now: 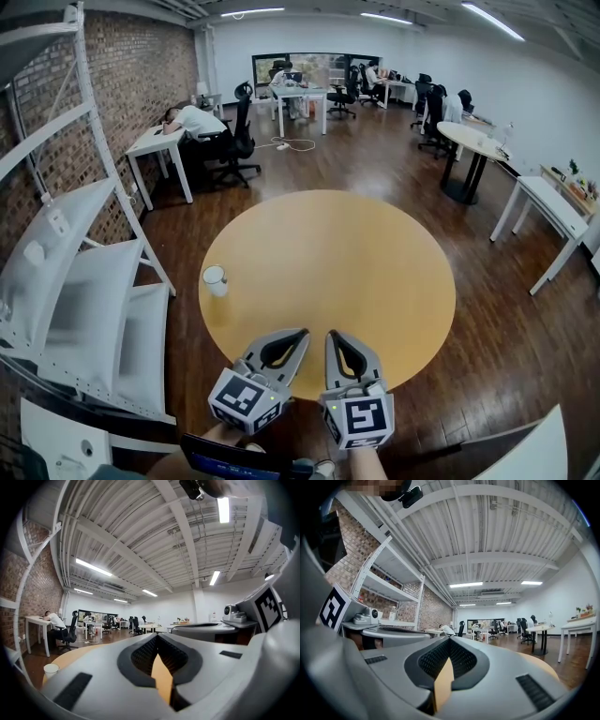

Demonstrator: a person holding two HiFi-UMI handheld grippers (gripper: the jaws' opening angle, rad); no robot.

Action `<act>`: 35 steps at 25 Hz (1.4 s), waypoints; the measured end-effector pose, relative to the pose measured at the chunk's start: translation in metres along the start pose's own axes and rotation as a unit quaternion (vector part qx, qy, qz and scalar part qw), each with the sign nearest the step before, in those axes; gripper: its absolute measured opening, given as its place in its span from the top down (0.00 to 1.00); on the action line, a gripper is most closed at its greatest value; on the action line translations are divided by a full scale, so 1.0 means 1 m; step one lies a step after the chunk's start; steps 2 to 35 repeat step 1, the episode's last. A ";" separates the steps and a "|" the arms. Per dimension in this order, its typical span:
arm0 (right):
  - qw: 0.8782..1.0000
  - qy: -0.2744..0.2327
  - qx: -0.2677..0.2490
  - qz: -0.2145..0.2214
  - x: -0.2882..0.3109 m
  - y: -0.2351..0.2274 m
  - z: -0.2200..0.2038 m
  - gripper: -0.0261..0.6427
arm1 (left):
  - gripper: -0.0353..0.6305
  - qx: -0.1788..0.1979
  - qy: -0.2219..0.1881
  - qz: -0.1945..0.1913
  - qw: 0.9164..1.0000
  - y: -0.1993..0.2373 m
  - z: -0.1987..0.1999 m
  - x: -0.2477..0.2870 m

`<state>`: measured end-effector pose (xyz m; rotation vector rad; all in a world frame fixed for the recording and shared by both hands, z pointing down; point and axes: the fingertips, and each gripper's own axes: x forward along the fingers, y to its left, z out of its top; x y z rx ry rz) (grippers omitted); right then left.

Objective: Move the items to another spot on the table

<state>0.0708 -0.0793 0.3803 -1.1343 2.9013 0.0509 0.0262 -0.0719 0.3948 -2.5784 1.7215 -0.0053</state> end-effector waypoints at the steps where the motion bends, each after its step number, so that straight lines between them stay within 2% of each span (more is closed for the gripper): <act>1: 1.000 0.000 -0.001 -0.001 0.000 0.000 0.000 0.96 | 0.94 -0.001 0.001 0.000 1.000 0.000 -0.001 -0.001; 35: 1.000 0.000 -0.001 -0.001 0.000 0.000 0.000 0.96 | 0.94 -0.001 0.001 0.000 1.000 0.000 -0.001 -0.001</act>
